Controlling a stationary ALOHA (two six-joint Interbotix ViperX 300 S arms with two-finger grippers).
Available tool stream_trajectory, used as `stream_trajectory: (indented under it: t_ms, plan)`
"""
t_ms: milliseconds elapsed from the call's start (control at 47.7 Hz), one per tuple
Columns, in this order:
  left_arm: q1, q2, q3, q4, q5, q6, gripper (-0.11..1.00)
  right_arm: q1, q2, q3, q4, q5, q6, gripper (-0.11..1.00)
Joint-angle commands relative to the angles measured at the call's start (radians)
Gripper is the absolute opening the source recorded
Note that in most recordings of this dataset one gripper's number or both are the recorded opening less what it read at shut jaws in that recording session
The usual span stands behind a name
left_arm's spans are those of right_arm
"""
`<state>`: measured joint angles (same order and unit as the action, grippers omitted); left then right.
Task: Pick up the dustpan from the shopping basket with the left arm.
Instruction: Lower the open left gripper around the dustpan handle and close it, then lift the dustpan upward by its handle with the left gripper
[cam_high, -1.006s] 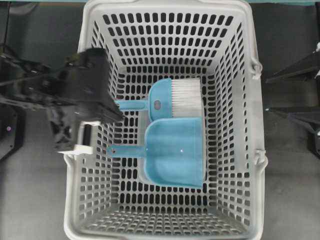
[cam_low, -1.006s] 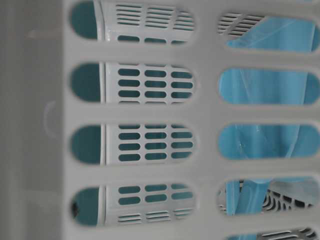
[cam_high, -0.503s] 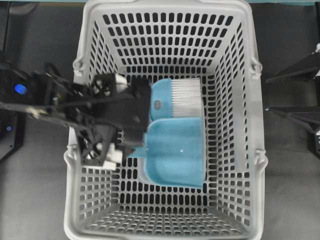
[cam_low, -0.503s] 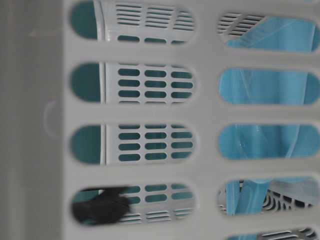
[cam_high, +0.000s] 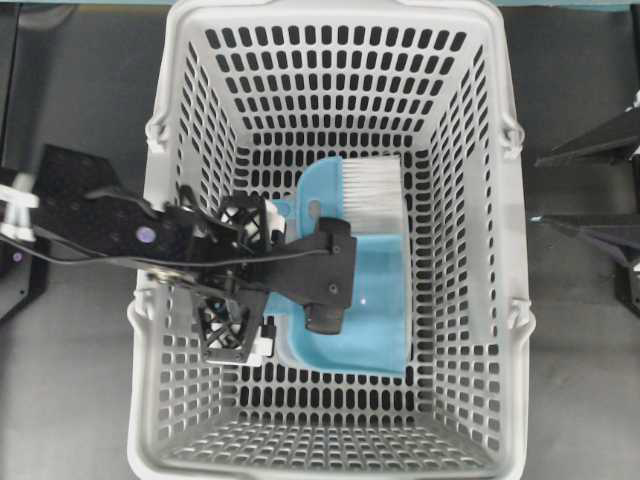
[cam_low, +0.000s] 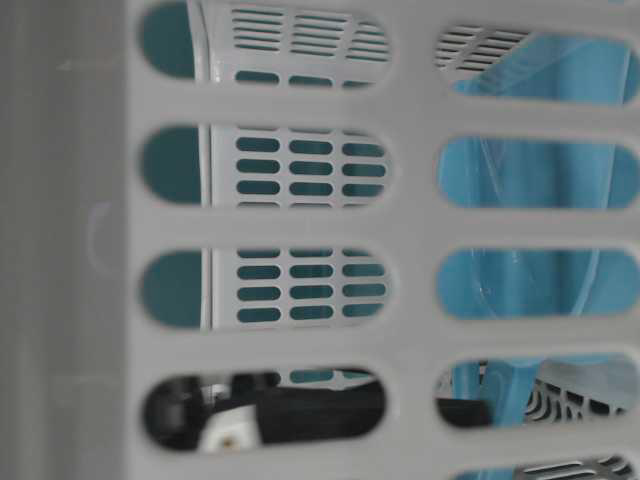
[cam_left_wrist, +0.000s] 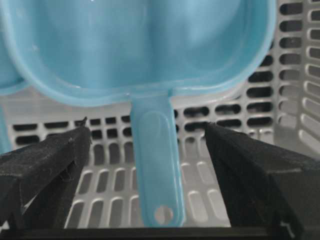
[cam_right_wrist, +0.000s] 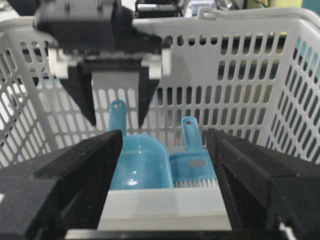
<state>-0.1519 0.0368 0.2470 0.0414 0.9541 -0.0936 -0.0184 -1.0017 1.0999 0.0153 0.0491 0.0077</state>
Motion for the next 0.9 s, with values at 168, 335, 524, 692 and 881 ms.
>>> stream_trajectory:
  t_ms: [168, 335, 524, 692, 881]
  plan:
    - [-0.002, 0.04, 0.023, 0.003, -0.021, -0.028, 0.85, -0.002, -0.014, 0.003, 0.003, -0.011, 0.002, 0.66]
    - [0.0, 0.035, 0.046, 0.003, -0.094, -0.018, 0.55, -0.002, -0.021, 0.009, 0.003, -0.011, 0.002, 0.66]
    - [0.002, -0.006, 0.046, 0.003, -0.123, -0.021, 0.28, -0.002, -0.028, 0.017, 0.006, -0.009, 0.003, 0.66]
    - [0.021, -0.081, 0.044, 0.003, -0.129, -0.026, 0.29, -0.002, -0.037, 0.018, 0.006, -0.011, 0.003, 0.66]
    - [0.058, -0.204, 0.031, 0.003, -0.164, -0.028, 0.29, -0.002, -0.038, 0.023, 0.006, -0.011, 0.003, 0.66]
